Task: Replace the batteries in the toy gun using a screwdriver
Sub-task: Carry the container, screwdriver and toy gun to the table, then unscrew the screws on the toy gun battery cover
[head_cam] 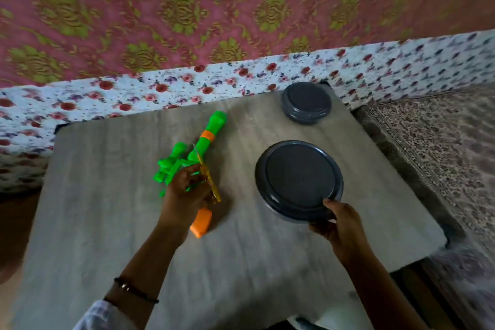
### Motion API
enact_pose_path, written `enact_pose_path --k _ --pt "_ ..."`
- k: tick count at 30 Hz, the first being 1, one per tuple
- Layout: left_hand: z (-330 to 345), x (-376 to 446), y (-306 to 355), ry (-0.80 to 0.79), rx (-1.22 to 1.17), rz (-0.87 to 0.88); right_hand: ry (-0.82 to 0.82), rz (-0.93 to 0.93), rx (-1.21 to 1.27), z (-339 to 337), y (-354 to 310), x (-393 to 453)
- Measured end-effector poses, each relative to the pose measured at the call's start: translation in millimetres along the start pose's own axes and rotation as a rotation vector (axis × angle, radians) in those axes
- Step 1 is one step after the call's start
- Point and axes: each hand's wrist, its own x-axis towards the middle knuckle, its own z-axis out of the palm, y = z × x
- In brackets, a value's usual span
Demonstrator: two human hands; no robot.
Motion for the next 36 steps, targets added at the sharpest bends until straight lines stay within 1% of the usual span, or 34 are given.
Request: enact_pose_path --k 4,8,12,16,19,21,24,25,28,31,33,36 --pt "19 -6 -5 0.005 0.001 -0.028 0.018 0.041 0.053 -24 -13 36" --pt "29 -9 -7 0.014 -0.016 -0.065 0.044 0.044 0.152 -31 -23 66" --pt "35 -10 -6 0.025 0.002 -0.074 0.009 0.017 0.186 -33 -32 92" --pt "36 -9 -1 0.03 0.039 -0.063 0.005 0.041 0.247 -33 -33 111" --pt "36 -10 0 0.01 0.055 -0.049 -0.025 0.025 0.26 -33 -31 113" --pt "36 -12 0 0.008 0.015 -0.04 0.008 0.026 0.274 -31 -22 108" --pt "33 -12 -2 0.07 -0.043 0.011 0.095 0.085 0.222 -19 2 94" --pt "30 -12 -3 0.092 -0.055 0.035 0.08 0.078 0.164 -12 9 85" --pt "14 -11 -8 0.198 -0.097 0.115 -0.105 -0.018 -0.037 23 15 56" --pt "-16 5 -24 0.368 -0.1 0.213 -0.464 -0.172 -0.234 66 17 46" --pt "-37 24 -36 0.446 -0.122 0.264 -0.644 -0.308 -0.357 95 21 50" --pt "-63 54 -51 0.466 -0.266 0.348 -0.77 -0.573 -0.493 140 41 67"
